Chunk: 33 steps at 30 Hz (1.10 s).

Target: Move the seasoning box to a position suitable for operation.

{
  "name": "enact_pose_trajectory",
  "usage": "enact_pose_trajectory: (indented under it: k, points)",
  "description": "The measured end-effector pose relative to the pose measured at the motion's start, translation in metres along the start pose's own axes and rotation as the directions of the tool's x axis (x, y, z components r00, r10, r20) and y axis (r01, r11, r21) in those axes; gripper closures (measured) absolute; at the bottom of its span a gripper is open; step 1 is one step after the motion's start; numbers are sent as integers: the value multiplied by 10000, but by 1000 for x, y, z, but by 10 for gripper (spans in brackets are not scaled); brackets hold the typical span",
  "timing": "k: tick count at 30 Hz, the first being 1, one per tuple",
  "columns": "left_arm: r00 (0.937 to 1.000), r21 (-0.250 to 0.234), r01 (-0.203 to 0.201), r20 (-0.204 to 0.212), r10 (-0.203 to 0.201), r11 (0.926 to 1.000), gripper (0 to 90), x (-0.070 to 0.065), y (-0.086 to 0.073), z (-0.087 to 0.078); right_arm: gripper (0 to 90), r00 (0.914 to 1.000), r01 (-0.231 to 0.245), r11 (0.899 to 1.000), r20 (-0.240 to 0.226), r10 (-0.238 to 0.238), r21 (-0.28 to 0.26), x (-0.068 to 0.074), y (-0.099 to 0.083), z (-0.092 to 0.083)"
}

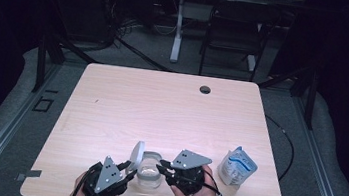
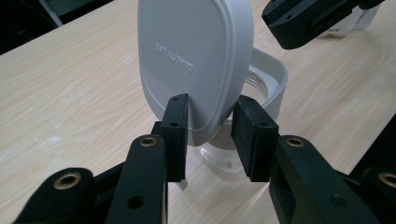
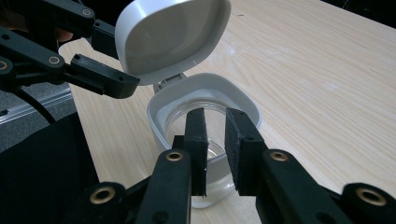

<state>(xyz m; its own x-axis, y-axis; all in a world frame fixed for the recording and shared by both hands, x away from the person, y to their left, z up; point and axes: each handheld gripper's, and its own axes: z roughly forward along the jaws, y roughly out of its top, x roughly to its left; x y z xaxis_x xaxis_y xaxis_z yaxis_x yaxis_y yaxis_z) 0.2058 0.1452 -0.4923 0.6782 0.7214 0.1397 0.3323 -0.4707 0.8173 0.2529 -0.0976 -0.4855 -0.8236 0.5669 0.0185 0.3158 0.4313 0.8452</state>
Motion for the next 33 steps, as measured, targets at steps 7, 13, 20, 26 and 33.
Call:
enact_pose_trajectory:
  k: [7,13,20,26,33]
  points:
    - [9999,39,75,-91,-75,10000,701,4,-1,-2,784,10000,-15,10000,46,15,-18,0,0,0]
    - [9998,33,198,24,-198,9998,708,7,-3,-4,779,10000,-12,10000,79,12,8,-1,0,-1]
    - [9997,156,256,30,-257,9995,699,12,-10,-2,776,10000,-3,10000,96,3,-24,-1,0,-2]
    - [9992,316,31,393,-43,9995,669,14,-17,5,772,9999,-14,10000,155,15,-59,-2,0,-3]
    - [9980,432,284,556,-308,9987,639,19,-24,10,758,9997,-50,10000,241,51,-69,-4,0,-5]
